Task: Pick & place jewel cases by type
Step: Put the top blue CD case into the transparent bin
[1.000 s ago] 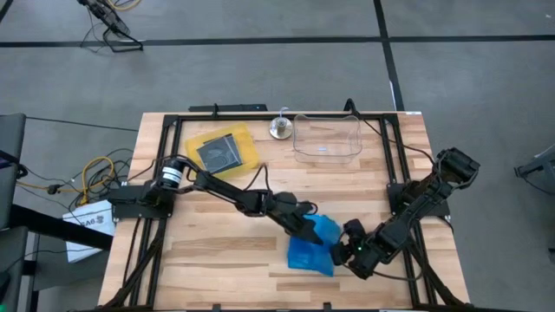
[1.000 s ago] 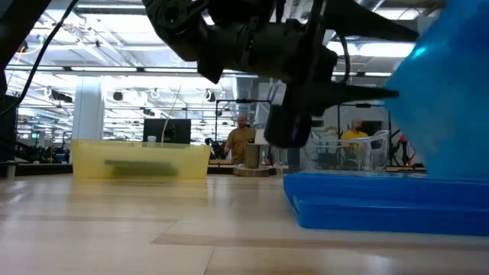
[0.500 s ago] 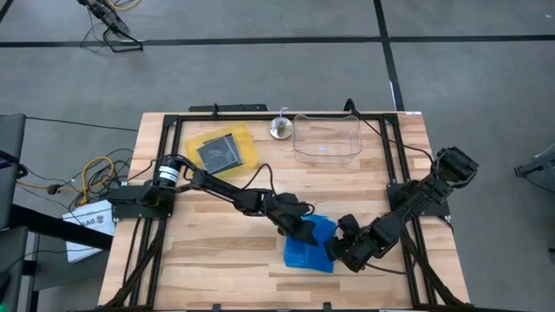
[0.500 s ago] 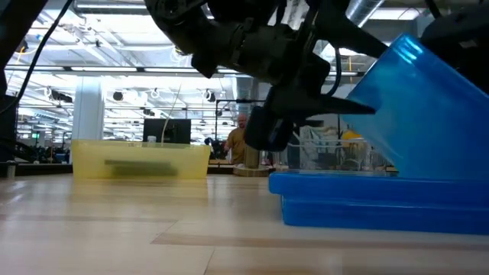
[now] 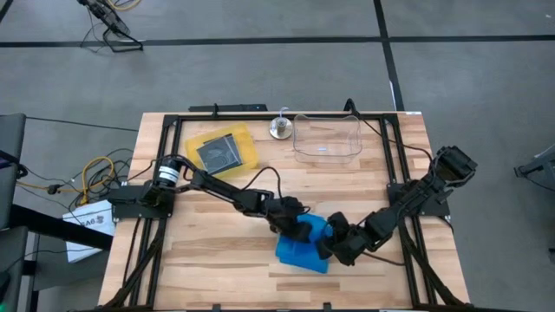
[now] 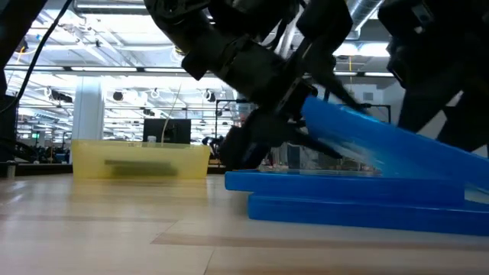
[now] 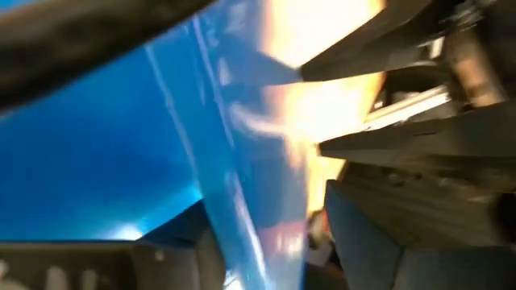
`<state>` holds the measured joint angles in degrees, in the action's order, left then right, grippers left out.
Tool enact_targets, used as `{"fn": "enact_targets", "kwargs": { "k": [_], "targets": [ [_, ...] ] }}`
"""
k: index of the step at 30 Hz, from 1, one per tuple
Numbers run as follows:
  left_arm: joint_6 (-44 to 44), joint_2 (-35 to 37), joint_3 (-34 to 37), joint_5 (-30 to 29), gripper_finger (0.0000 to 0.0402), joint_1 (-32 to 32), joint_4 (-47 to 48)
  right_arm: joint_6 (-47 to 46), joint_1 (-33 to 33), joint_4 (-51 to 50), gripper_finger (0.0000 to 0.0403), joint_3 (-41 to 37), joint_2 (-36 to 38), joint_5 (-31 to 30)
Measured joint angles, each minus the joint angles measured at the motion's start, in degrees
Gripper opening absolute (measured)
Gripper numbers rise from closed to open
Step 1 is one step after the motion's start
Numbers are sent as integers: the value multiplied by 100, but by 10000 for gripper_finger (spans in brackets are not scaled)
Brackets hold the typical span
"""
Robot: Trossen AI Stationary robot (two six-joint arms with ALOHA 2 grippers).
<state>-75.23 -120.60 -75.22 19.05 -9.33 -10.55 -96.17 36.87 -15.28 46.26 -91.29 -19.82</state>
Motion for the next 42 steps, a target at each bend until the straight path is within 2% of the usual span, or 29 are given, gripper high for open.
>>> {"fn": "enact_targets", "kwargs": {
  "k": [9,10,14,19,22,25,30,34,37,42],
  "targets": [
    [440,1,-9,54,27,13,188,237,-149,249,205,2,0,270],
    [466,5,-11,68,21,21,193,297,-152,303,205,2,2,309],
    [569,7,-11,199,26,54,211,773,-200,842,205,2,27,529],
    [854,7,-11,461,21,102,239,1690,-311,2131,205,2,70,913],
    [969,7,-11,595,21,101,250,2424,-404,3033,205,11,102,1342],
    [990,7,-9,693,21,97,254,2893,-476,3506,205,25,212,1961],
    [1016,25,1,1018,21,98,174,3345,-499,3373,205,11,473,3311],
    [1207,257,9,1010,21,75,358,3422,-328,3370,205,9,742,4419],
    [1490,588,7,817,21,73,768,3431,-115,3325,205,9,1053,4671],
    [2152,1328,7,-16,21,101,2082,3530,178,2576,205,11,1612,4533]
  ]
}}
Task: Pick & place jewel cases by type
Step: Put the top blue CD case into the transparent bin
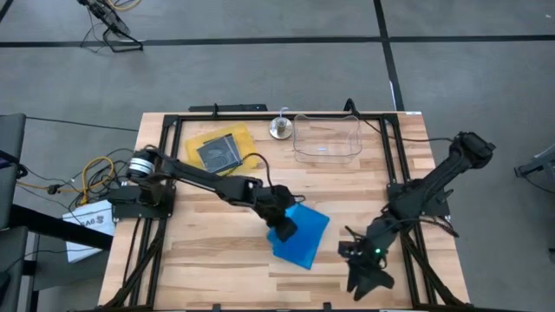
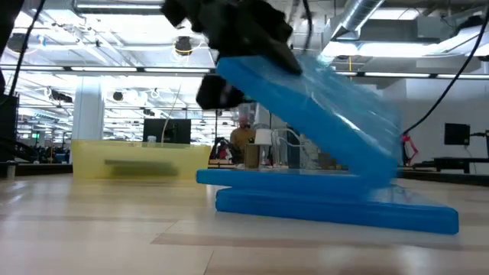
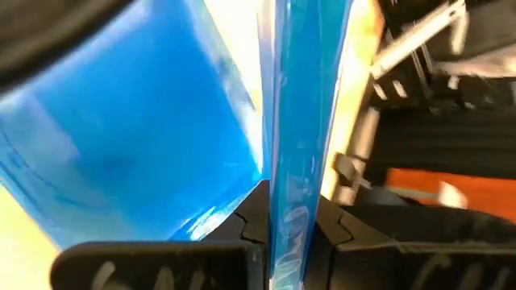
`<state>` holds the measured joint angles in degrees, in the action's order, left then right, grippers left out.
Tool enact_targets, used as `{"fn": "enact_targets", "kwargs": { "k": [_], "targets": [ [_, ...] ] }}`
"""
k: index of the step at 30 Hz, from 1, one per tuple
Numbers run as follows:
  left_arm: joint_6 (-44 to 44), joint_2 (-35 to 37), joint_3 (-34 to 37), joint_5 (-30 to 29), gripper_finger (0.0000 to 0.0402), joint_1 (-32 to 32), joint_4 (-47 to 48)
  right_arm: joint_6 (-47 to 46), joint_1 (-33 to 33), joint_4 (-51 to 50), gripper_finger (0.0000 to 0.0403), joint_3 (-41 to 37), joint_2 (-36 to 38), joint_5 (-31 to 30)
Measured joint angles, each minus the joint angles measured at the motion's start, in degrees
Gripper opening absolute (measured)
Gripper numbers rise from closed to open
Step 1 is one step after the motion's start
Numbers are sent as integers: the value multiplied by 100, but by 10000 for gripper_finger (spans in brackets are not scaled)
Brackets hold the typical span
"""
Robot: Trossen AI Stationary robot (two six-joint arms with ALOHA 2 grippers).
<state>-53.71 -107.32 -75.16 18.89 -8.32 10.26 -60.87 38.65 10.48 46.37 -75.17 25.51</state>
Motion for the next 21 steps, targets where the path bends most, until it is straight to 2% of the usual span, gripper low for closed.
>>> {"fn": "enact_targets", "kwargs": {
  "k": [5,10,15,21],
  "targets": [
    [673,685,0,-1087,21,73,780,6,71,-1419,205,-1,450,-613],
    [1420,1207,-4,-2156,21,164,845,-5,-2,-2456,205,-2,667,-1137],
    [2192,1549,-9,-2760,21,355,889,-15,-138,-2636,205,-4,673,-1334],
    [3540,1694,-9,-3359,21,579,768,-157,-372,-2678,205,-4,662,-2007]
  ]
}}
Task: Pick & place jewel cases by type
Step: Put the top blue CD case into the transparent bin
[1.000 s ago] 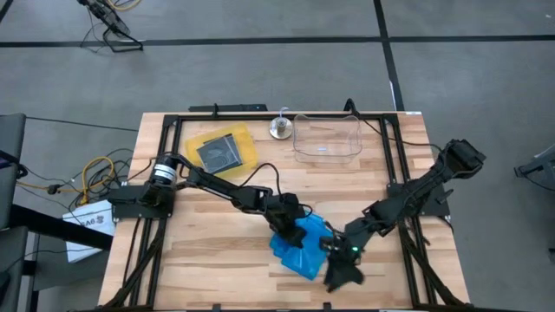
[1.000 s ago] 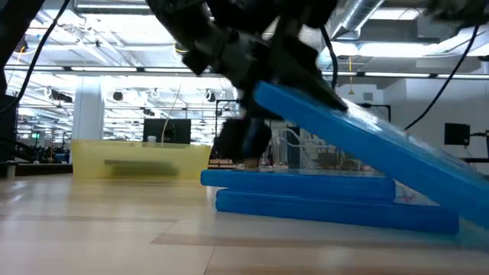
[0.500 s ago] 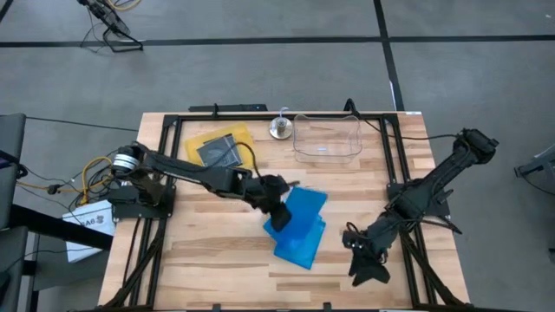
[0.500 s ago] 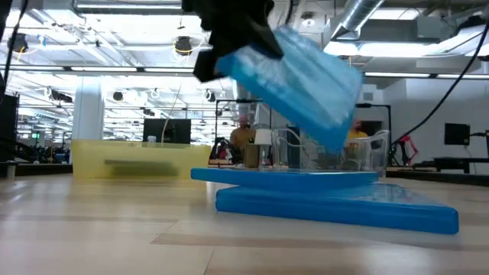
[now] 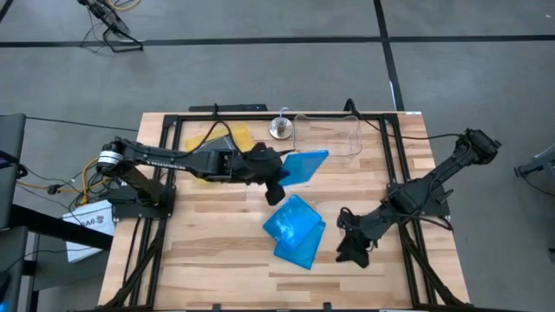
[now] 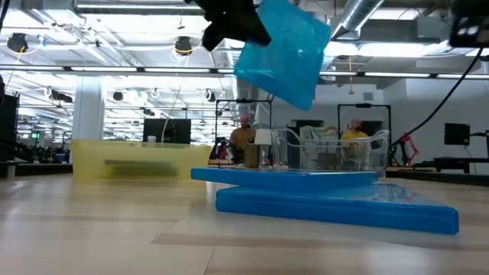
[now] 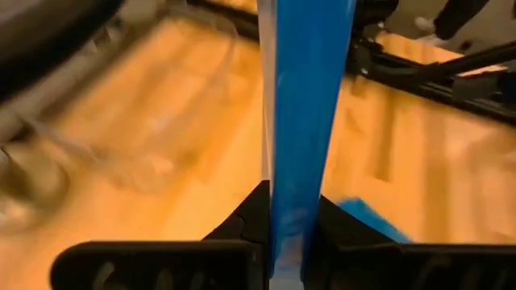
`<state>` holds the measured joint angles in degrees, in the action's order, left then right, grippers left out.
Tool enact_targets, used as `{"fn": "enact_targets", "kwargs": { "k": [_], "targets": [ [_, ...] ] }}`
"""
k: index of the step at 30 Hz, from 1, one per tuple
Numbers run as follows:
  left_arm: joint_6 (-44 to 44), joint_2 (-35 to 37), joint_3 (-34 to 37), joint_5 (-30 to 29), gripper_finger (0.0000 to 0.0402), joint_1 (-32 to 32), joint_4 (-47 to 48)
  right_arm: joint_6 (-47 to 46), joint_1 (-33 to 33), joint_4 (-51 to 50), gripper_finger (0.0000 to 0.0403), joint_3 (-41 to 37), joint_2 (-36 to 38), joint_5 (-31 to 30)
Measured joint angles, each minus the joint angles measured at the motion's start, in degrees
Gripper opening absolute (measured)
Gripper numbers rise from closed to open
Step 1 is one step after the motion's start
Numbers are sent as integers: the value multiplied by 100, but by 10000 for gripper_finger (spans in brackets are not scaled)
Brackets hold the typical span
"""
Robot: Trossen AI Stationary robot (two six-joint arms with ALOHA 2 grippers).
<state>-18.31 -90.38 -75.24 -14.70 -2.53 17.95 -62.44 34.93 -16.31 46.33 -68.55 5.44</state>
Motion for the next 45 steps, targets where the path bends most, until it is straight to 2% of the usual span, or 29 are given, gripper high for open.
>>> {"fn": "enact_targets", "kwargs": {
  "k": [5,9,12,15,24,26,33,36,45],
  "targets": [
    [1805,14,0,-261,21,136,-655,-204,-254,-117,205,0,-2,-593],
    [3410,14,0,-408,23,345,-1256,-364,-413,-403,205,0,-2,-836],
    [4524,14,0,-45,27,567,-1630,-560,-473,-654,205,0,-4,-1023],
    [5240,14,0,503,21,821,-1794,-793,-478,-804,205,0,-7,-1275],
    [6196,-116,2,1545,21,1421,-2104,-1383,-457,-1045,204,0,-7,-1760],
    [6380,-245,-5,1771,21,1429,-2506,-1412,-455,-1181,204,0,-9,-1761],
    [6384,-821,-7,2339,21,1529,-3238,-1451,-192,-1534,204,0,-9,-1786],
    [6416,-1164,2,2469,21,1595,-3416,-1714,-53,-1829,204,0,-9,-1788],
    [6432,-2287,0,2408,24,1877,-4851,-2470,262,-2520,204,0,-9,-1791]
  ]
}}
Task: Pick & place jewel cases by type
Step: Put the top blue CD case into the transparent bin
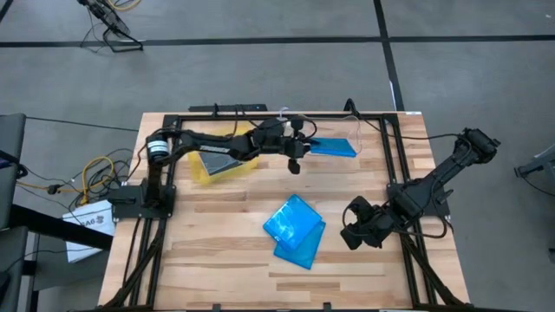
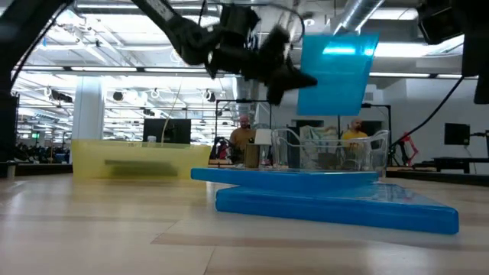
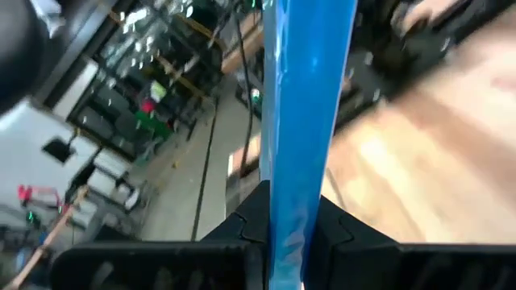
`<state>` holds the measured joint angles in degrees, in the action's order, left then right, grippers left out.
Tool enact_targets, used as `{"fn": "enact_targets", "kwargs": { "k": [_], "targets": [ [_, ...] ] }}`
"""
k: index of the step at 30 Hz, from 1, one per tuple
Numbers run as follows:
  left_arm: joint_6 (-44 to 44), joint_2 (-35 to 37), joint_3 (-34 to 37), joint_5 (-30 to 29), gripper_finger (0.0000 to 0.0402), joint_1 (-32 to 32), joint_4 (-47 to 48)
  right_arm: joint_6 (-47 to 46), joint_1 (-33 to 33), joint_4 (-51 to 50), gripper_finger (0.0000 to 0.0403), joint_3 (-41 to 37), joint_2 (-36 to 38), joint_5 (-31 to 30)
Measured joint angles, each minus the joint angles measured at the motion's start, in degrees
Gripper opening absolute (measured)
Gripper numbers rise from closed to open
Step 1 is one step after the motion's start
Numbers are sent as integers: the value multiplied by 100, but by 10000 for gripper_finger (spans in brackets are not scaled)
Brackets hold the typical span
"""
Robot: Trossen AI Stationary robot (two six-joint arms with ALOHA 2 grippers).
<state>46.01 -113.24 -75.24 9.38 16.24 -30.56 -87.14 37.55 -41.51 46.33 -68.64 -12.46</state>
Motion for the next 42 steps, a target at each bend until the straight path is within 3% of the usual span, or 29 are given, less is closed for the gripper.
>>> {"fn": "enact_targets", "kwargs": {
  "k": [6,11,32,42],
  "targets": [
    [-68,-389,0,48,26,196,-11,-47,10,-8,205,0,0,6],
    [316,-512,0,45,62,187,54,-40,-16,-22,205,-1,0,9],
    [277,-510,-5,38,167,178,539,10,-16,-21,205,0,0,-121],
    [221,-506,-6,25,196,178,539,10,-18,-17,205,0,0,-336]
  ]
}}
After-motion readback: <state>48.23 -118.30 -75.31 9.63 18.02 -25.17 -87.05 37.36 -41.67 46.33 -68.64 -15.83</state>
